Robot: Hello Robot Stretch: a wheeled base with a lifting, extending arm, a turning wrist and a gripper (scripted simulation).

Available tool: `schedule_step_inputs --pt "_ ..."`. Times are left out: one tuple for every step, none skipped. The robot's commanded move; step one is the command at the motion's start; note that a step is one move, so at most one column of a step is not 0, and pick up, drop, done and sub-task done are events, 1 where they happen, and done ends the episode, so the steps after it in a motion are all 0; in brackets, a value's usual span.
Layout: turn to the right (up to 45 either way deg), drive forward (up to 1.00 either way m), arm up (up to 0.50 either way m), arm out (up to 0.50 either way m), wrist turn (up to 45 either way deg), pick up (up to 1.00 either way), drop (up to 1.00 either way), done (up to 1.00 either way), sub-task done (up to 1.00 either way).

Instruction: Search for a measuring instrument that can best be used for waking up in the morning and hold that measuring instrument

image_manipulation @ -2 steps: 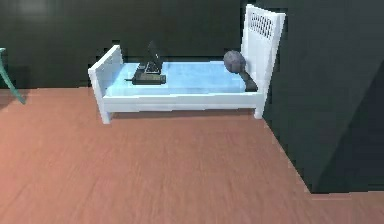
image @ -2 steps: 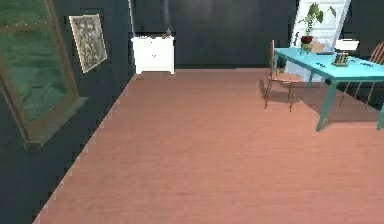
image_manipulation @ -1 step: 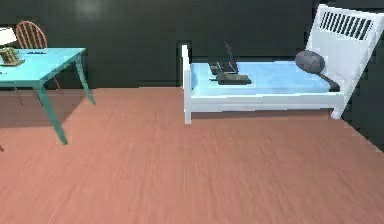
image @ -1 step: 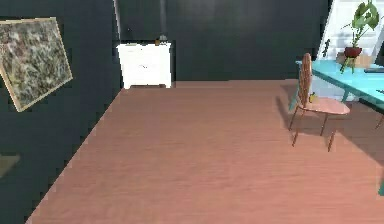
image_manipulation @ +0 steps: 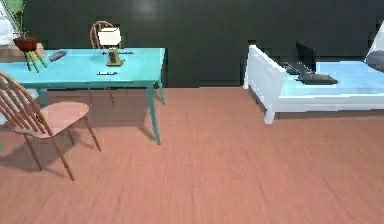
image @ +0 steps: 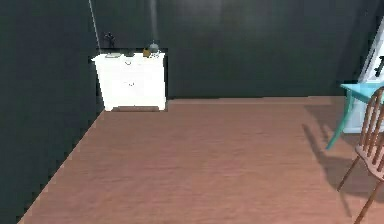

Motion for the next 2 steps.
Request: schedule_step_inputs --pt "0.0 1.0 0.0 0.0 0.0 0.0 0.0 0.0 0.0" --pt "0.0 1.0 0.0 0.0 0.0 0.0 0.0 0.0 0.0"
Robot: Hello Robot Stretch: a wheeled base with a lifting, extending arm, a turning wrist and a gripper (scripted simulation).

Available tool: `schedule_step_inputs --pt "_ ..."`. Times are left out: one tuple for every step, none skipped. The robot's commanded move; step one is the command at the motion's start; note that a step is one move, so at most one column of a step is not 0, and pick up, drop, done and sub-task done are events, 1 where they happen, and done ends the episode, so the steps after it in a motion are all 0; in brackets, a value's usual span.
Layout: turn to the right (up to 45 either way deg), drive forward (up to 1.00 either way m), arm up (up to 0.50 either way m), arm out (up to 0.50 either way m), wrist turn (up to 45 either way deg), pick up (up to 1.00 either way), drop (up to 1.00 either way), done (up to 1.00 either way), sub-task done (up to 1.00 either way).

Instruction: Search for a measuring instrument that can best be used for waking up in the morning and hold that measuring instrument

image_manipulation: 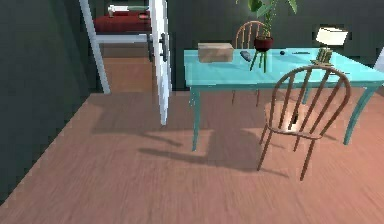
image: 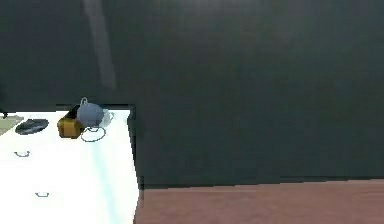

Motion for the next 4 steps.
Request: schedule_step_inputs --pt "-3.0 0.0 0.0 0.0 0.0 0.0 0.0 0.0 0.0" --pt "0.0 0.4 0.0 0.0 0.0 0.0 0.0 0.0 0.0" --pt "-45.0 0.0 0.0 0.0 0.0 0.0 0.0 0.0 0.0" --pt "-45.0 0.0 0.0 0.0 0.0 0.0 0.0 0.0 0.0"
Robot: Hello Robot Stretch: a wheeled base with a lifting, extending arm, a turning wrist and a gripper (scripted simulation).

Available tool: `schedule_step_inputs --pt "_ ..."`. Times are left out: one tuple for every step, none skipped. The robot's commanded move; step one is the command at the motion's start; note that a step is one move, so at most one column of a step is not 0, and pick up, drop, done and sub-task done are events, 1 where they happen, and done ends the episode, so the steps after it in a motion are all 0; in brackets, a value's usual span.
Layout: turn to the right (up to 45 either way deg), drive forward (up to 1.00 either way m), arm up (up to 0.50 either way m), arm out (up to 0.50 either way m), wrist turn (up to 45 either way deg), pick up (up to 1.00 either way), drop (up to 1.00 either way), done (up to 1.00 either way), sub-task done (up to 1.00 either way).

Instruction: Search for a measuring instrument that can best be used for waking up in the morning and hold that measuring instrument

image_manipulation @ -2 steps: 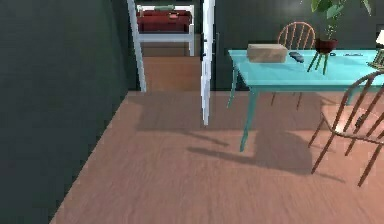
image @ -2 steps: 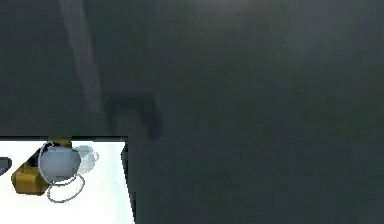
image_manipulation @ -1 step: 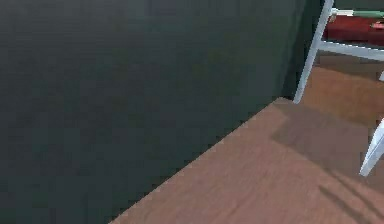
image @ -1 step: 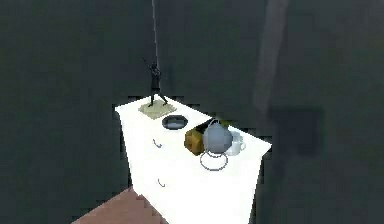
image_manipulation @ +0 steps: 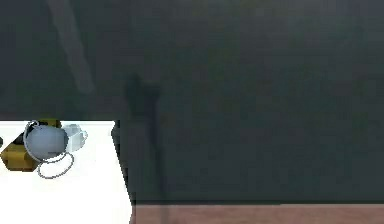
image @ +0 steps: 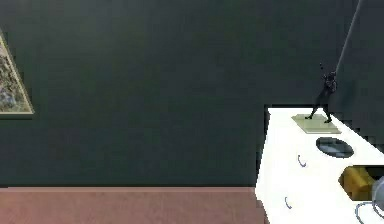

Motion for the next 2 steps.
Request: schedule_step_inputs --pt "-36.0 0.0 0.0 0.0 0.0 0.0 0.0 0.0 0.0" --pt "0.0 0.0 0.5 0.0 0.0 0.0 0.0 0.0 0.0"
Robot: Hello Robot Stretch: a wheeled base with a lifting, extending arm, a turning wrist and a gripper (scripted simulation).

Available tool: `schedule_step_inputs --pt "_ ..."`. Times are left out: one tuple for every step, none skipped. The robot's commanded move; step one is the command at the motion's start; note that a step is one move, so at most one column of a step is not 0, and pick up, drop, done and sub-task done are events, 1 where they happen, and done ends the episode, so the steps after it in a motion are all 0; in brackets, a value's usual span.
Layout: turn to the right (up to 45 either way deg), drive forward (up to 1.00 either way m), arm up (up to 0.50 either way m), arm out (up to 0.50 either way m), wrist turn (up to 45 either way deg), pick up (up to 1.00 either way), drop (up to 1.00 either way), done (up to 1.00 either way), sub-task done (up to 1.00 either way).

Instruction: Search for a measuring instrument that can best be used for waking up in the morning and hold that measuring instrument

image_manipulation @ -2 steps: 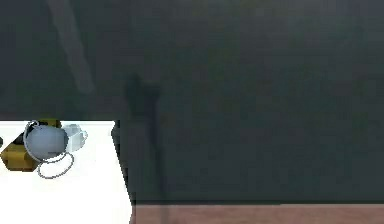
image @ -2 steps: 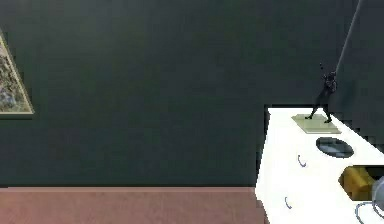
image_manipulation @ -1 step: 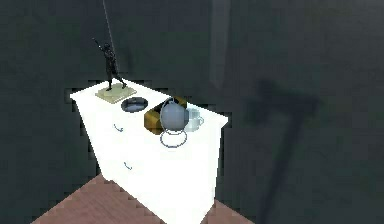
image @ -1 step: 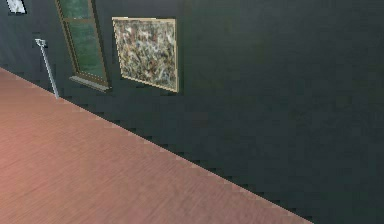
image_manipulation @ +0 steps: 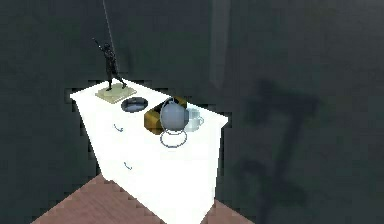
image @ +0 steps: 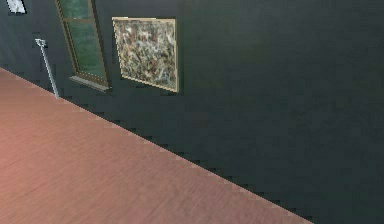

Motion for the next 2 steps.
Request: schedule_step_inputs --pt "0.0 0.0 0.38 0.0 0.0 0.0 0.0 0.0 0.0" --pt "0.0 0.0 0.0 0.5 0.0 0.0 0.0 0.0 0.0"
